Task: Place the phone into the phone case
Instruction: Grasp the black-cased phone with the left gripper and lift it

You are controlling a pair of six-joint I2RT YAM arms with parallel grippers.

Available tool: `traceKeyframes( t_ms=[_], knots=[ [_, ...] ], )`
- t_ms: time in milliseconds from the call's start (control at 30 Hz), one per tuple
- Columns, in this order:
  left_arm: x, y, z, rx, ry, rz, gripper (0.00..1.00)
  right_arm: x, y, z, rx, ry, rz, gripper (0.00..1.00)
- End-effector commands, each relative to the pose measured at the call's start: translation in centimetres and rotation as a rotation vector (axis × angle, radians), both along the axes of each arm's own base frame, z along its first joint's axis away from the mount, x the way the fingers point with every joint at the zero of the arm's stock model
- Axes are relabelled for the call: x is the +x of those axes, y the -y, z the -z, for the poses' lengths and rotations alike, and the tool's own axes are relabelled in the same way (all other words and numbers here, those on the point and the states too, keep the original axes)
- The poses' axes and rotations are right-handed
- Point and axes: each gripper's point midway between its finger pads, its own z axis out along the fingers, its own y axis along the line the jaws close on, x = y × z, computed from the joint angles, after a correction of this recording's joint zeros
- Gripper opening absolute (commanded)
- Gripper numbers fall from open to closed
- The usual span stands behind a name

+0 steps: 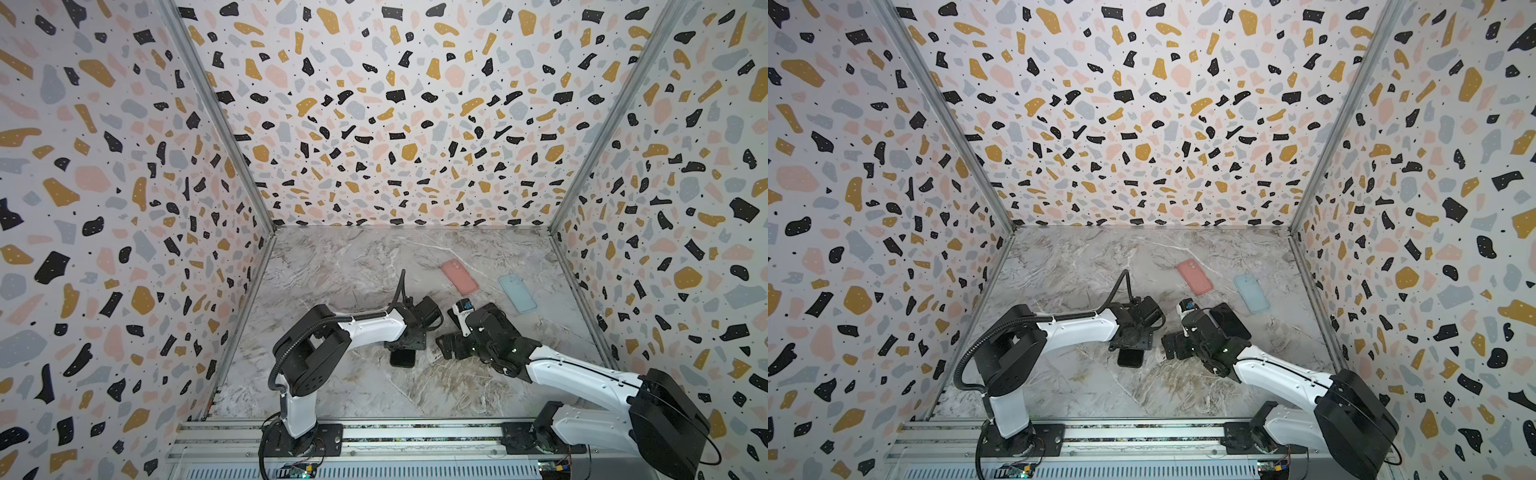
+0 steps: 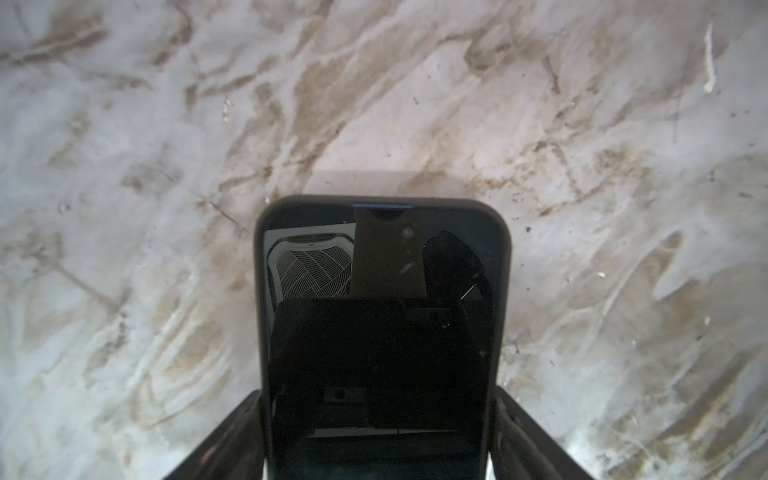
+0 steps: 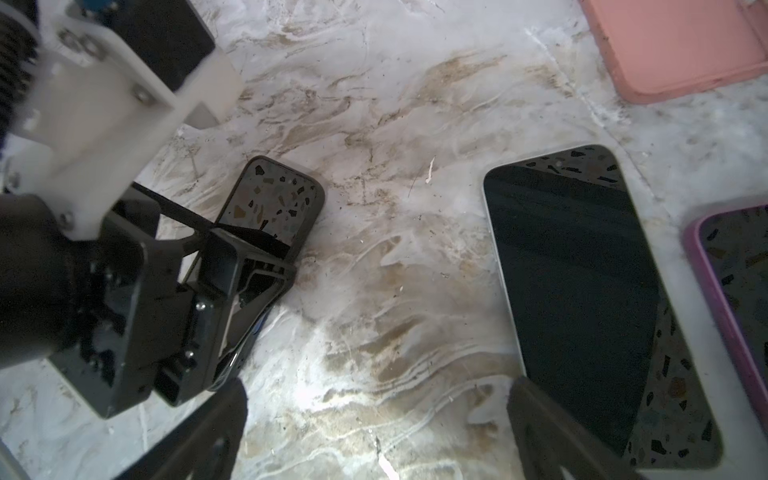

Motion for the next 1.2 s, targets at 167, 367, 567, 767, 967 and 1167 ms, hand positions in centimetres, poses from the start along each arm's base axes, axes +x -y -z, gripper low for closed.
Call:
traceKeyframes(
  t_ms=[167,367,567,767,967,1167],
  knots=[
    [-0.2,-1.3,0.1,0.033,0.0,-0.006,0.75,0.3,0.3,-0.9,0.013,-0.005,0.038,0.99],
    [0.5,-1.3,-0.5,0.018,0.014,0.001,0.73,0.1,0.7,-1.0,0.023,-0.004,0.062,0.99],
    [2.0,-2.1,-1.6,0.038,0.037,-0.005,0.72,0.0,1.0,-1.3,0.03,-0.004,0.081,0.99],
    [5.1,-4.2,-2.8,0.045,0.064,-0.026,0.7,0.4,0.9,-2.0,0.046,0.018,0.09,0.99],
    [9.5,-6.6,-4.4,0.048,0.095,-0.03,0.67,0.8,0.2,-1.9,0.04,0.006,0.074,0.99],
    [13.4,-8.5,-4.6,0.099,0.097,-0.033,0.67,1.3,0.1,-2.6,0.035,0.026,0.075,0.99]
  ],
)
